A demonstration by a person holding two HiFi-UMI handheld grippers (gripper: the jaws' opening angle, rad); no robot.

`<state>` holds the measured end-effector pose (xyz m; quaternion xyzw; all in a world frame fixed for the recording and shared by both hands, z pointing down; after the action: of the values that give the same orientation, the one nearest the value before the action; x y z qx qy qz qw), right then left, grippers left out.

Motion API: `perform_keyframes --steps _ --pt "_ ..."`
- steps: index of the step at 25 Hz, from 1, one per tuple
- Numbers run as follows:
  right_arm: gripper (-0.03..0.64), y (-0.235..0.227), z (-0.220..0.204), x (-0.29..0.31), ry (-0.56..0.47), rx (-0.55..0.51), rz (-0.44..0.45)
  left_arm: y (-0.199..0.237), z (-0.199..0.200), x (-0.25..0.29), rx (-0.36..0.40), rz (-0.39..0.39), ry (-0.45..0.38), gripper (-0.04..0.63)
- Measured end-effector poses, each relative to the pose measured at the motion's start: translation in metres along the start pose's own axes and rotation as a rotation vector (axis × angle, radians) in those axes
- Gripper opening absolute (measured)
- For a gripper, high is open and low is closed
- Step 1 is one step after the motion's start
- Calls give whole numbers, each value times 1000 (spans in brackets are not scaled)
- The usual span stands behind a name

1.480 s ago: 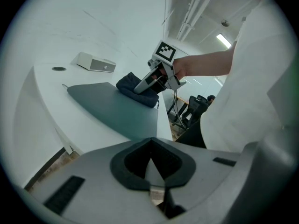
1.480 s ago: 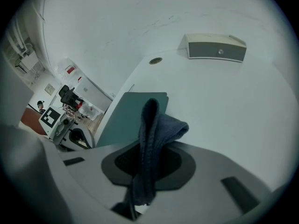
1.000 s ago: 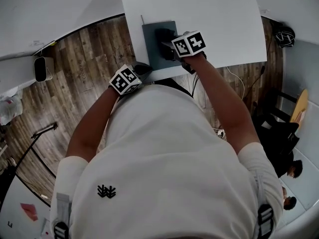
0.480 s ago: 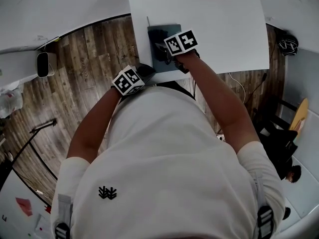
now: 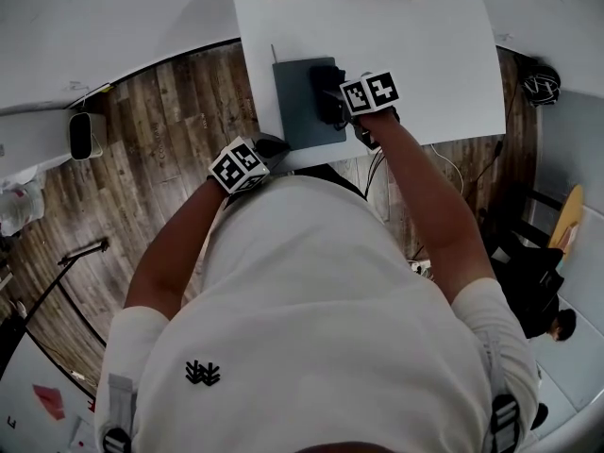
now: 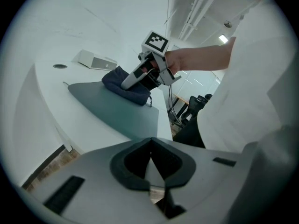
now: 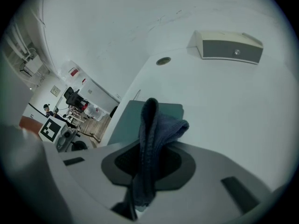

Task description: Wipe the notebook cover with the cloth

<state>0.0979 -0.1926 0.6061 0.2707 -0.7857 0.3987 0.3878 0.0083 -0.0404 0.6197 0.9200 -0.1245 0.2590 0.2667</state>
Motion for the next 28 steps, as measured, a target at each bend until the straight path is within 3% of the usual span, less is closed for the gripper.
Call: perform_keyframes --steps 12,22,28 --pt "57 -37 -1 -26 -1 7 -96 -1 1 0 8 -5 4 6" --pt "57 48 33 11 -15 -79 72 -6 4 4 5 -8 6 6" --pt "57 74 52 41 12 -100 117 -4 4 5 10 -1 5 6"
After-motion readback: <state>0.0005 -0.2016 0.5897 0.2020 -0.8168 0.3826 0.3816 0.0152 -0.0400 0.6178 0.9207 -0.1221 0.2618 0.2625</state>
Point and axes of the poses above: the fingertips, and each gripper's own axes: x forward along the fingers, y to its left, z out of its top, the point moved 2 cm from there along -x, backward along the fingers, and after that the axes turned 2 degrees about -y, right-handed, at the moved point
